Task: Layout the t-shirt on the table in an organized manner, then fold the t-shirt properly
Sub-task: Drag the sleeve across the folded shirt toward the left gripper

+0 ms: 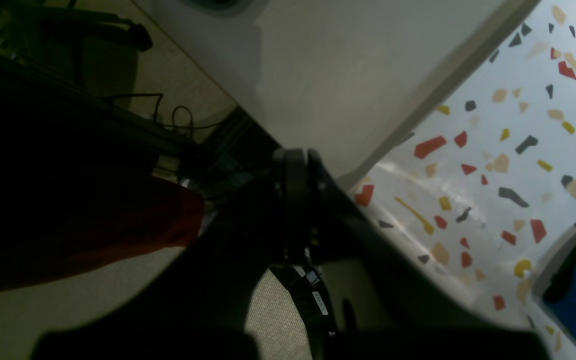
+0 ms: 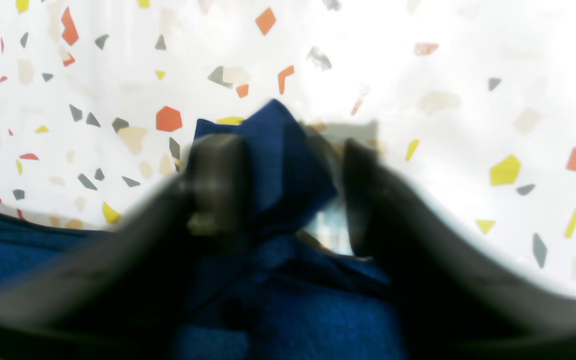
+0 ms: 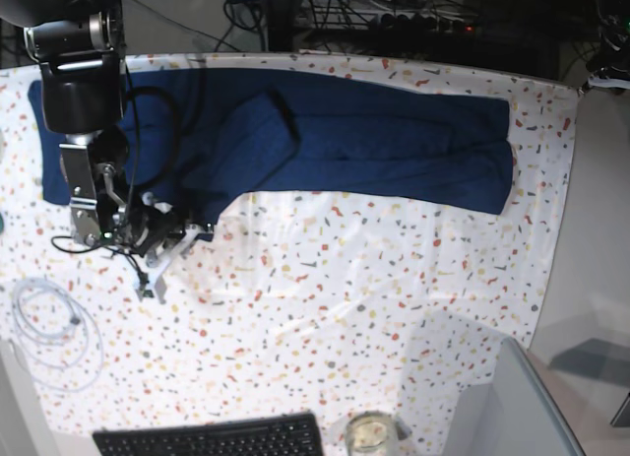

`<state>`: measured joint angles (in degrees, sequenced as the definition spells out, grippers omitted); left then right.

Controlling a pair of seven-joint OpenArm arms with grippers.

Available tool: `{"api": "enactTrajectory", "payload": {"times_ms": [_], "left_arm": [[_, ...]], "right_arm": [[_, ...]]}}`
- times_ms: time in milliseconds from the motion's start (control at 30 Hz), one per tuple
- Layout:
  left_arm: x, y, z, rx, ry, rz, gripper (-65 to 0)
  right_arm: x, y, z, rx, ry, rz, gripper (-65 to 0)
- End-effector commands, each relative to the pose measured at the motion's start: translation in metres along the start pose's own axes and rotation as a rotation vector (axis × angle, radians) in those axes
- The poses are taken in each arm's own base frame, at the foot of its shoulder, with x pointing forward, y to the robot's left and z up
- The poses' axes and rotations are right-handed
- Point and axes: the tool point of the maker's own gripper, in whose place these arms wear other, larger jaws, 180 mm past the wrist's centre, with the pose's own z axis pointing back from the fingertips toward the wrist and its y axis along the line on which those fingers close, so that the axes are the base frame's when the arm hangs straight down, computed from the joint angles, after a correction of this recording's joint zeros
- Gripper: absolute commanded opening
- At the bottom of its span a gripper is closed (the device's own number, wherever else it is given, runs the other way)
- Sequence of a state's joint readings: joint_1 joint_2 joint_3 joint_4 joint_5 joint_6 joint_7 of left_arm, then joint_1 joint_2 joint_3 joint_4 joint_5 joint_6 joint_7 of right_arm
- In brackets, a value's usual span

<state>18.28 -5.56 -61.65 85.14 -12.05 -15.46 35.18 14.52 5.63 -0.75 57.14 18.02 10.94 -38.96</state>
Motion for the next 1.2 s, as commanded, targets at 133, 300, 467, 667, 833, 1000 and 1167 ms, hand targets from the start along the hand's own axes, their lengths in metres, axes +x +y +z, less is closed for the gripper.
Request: {"api": "enactTrajectory", "payload": {"times_ms": [133,300,467,667,833,1000,1167], "left_arm": [[0.015,0.004,0.002,0.005,-0.047,-0.014,-65.0],[-0.002,0.002,-0.011,-0.004,0.004,0.027,-65.0],[-0.011,0.003,-0.010,-0.003,0.022,0.029,-65.0],[-0.021,0.001,-0.010,-0.005,0.043,0.039,-65.0],[-0.025,0.004,-0.009,0.000,0.053,0.034,-65.0],[-0.027,0.006,-0.008,0.004,0.056,0.029,-65.0],[-0.036,0.006,-0.005,0.004,0.073,0.032,-65.0]], "right_arm": [[0.035,0.031,0.026,0.052,-0.128,0.095,-63.3],[0.031,0.146,0.066,0.221,-0.207,0.406,-65.0],[0.009,0.232,0.084,0.372,-0.223,0.551,-65.0],[-0.014,0.312,0.101,0.523,-0.226,0.617,-65.0],[-0.034,0.354,0.116,0.610,-0.225,0.699,-65.0],[-0.047,0.381,0.127,0.669,-0.253,0.797,-65.0],[-0.041,0.385,0.108,0.670,-0.277,0.794,-65.0]]}}
